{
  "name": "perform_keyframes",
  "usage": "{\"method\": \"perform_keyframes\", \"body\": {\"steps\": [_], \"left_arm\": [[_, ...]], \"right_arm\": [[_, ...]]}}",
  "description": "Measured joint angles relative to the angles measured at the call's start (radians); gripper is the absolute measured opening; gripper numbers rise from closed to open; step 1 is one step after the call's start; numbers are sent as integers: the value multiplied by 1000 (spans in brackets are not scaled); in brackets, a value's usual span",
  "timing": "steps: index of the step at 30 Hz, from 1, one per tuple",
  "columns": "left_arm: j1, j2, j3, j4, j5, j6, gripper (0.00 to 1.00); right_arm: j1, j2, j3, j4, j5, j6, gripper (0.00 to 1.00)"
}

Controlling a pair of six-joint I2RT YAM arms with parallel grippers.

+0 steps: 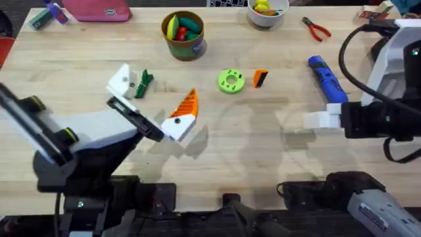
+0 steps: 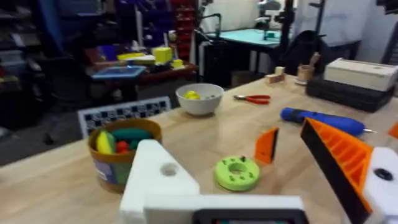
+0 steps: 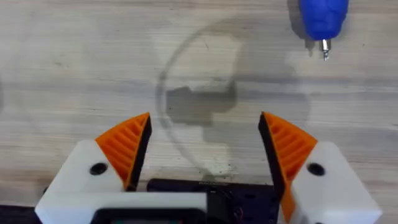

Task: Pick up the gripper from the table and insert it into the empty holder that is missing its gripper. Then pick up a screw, insert it into the mounting hole, and use the screwdriver to tighten it. Finally, clean up the table by picking up the vegetable and placing it into the bucket.

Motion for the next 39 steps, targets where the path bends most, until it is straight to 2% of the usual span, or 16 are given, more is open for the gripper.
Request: {"method": "perform_keyframes", "body": {"steps": [5, 8, 11, 14, 18, 21, 25, 39], "left_arm": [[-22, -33, -27, -127, 93, -56, 988], [-42, -40, -28, -184, 163, -62, 987], [-53, -40, -28, -259, 249, -31, 988], [-54, -39, -24, -286, 336, 26, 988], [-54, -39, -23, -295, 398, 112, 988], [-54, -39, -23, -297, 414, 161, 987], [-54, -39, -23, -298, 418, 187, 988], [-54, -39, -23, -297, 411, 164, 988]], "right_arm": [[0, 0, 0, 0, 0, 0, 993], [0, 0, 0, 0, 0, 0, 993], [0, 0, 0, 0, 0, 0, 994], [0, 0, 0, 0, 0, 0, 994], [0, 0, 0, 0, 0, 0, 994], [0, 0, 0, 0, 0, 0, 994], [0, 0, 0, 0, 0, 0, 994], [0, 0, 0, 0, 0, 0, 993]]}}
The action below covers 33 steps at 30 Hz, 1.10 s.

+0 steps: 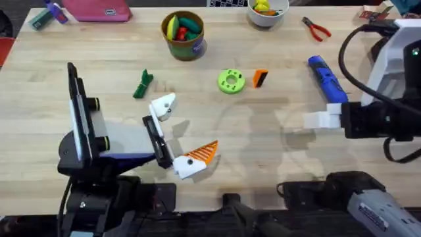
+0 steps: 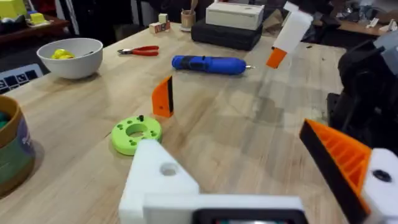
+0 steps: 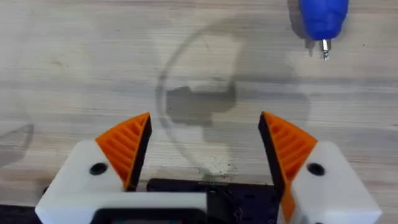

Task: Pick up the gripper from the table and insert it into the empty holder that is missing its gripper. Then pick up a screw, insert it into the mounting hole, and use the screwdriver to tighten it. Finally, clean up the table by picking up the vegetable and placing it into the bucket.

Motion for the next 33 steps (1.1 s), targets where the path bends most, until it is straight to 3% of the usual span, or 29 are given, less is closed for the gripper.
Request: {"method": "perform_keyframes", "body": {"steps": [24, 28, 33], "left_arm": [[0, 0, 0, 0, 0, 0, 988], [0, 0, 0, 0, 0, 0, 988], [0, 0, 0, 0, 0, 0, 989]], "right_arm": [[0, 11, 9, -13, 0, 0, 994], [4, 138, 100, -78, -17, 0, 994], [63, 423, 327, -184, -27, 14, 994]]}}
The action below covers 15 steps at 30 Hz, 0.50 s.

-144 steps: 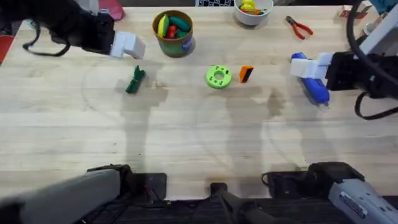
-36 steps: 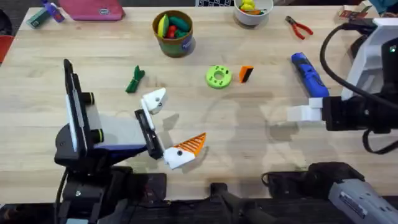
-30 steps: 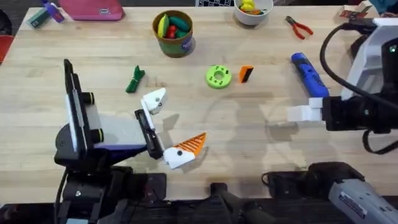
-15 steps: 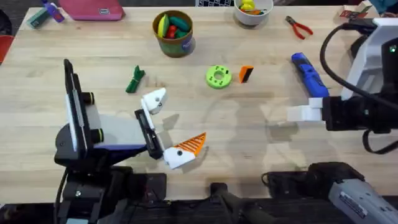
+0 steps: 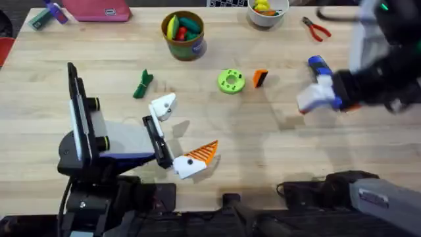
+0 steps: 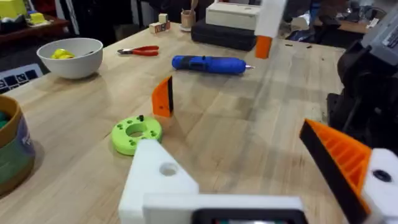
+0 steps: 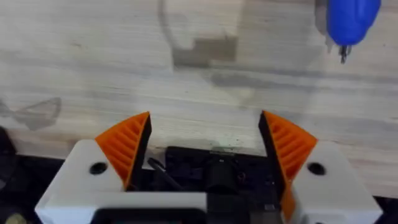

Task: Pick up the gripper from the table and insert it into the empty holder that is missing its gripper. Then pick up a screw, insert it into the mounting hole, and use the screwdriver to tighten it. Finally, clean up the table by picking up the vegetable and placing it into the bucket.

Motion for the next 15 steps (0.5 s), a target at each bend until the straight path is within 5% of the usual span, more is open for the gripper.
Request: {"method": "perform_keyframes", "body": {"steps": [9, 15], "left_arm": [[0, 0, 0, 0, 0, 0, 988], [0, 0, 0, 0, 0, 0, 988]], "right_arm": [[115, 318, 394, -31, -14, 53, 994], [151, 363, 497, 33, -14, 73, 994]]}}
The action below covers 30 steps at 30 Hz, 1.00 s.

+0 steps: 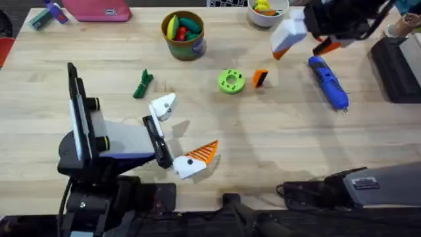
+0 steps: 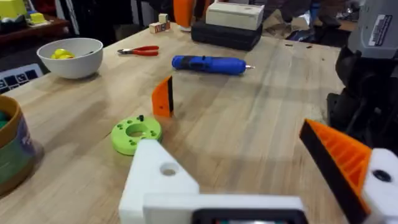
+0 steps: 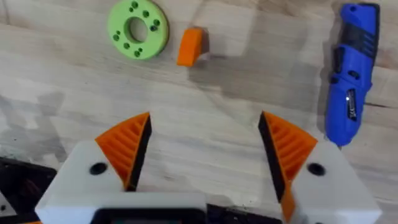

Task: Pick up the gripper from the table and insert it into the empty holder that is missing its gripper. Then pick up a screw, insert it into the mounting hole, and use the screwdriver to tighten it. Finally, clean up the table by picking up the vegetable and placing it into the bucket.

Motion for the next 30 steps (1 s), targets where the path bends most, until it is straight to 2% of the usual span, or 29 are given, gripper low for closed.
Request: {"method": "perform_keyframes", "body": {"steps": [10, 21, 30], "left_arm": [[0, 0, 0, 0, 0, 0, 988], [0, 0, 0, 0, 0, 0, 988], [0, 0, 0, 0, 0, 0, 988]], "right_arm": [[27, 62, -10, 48, 0, 37, 991], [35, 88, -223, 276, 0, 44, 915], [75, 159, -234, 303, 43, 43, 831]]}}
